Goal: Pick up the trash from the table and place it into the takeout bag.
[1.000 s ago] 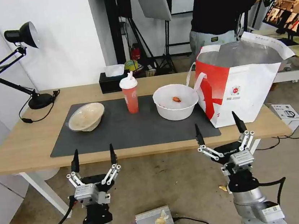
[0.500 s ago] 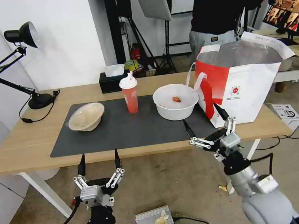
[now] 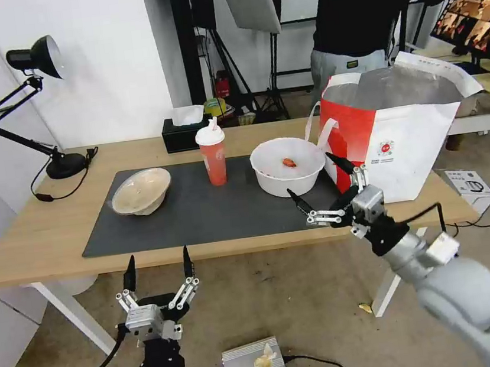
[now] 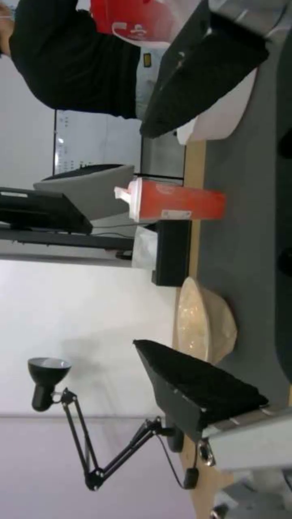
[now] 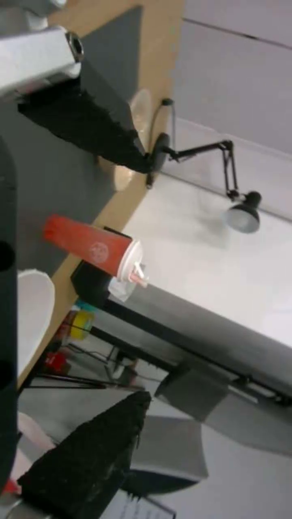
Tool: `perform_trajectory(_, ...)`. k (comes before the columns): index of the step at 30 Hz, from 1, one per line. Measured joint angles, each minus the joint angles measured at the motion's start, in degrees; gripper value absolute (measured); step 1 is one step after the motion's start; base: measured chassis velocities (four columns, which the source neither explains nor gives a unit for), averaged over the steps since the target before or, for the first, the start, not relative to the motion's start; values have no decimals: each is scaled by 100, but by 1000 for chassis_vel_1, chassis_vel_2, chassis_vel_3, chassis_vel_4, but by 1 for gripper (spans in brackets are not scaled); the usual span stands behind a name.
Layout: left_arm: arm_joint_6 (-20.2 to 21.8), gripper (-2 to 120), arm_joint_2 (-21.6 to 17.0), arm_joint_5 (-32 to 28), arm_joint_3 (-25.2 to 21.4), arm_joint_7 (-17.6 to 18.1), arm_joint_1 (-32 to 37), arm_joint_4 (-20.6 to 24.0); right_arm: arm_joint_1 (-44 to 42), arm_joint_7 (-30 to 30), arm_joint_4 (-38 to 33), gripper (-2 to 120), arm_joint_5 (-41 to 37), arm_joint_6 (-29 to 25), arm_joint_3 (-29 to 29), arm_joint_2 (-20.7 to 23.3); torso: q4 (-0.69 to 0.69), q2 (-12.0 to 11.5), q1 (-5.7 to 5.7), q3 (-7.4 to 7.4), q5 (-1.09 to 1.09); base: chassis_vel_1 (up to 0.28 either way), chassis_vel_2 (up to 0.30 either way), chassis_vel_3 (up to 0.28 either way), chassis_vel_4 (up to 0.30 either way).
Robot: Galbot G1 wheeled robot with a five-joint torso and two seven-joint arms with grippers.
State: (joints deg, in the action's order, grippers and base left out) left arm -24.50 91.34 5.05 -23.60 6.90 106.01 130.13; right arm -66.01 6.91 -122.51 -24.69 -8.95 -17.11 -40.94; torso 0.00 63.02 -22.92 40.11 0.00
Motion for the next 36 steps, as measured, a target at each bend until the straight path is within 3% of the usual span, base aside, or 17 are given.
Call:
perform_trajectory(4,-19,100,0,-1,-62,45,0,6,783,241,329,100,-332,226,431,224,0,0,0,0,0,0,0,0,0)
perform_trajectory(19,-52,100,2,-58,-122,69,6,-44,2795,1049,1271,100,-480,1219,1681,273,0,0,0,0,0,0,0,0,0)
perform_trajectory(26,-56,100,2,-128,-137,62,-2,-94,3815,1889,1854,100,-313,1985,2184,166,0,0,0,0,-1,0,0,0,0)
perform_trajectory(32,-78,100,2,-143,-140,59,0,-118,4201,2054,2130,100,-226,2238,2472,77,0,0,0,0,-1,0,0,0,0)
perform_trajectory(36,-90,100,2,-142,-128,56,1,-136,4554,1823,2281,100,-257,2564,2864,19,0,0,0,-1,-1,0,0,0,0)
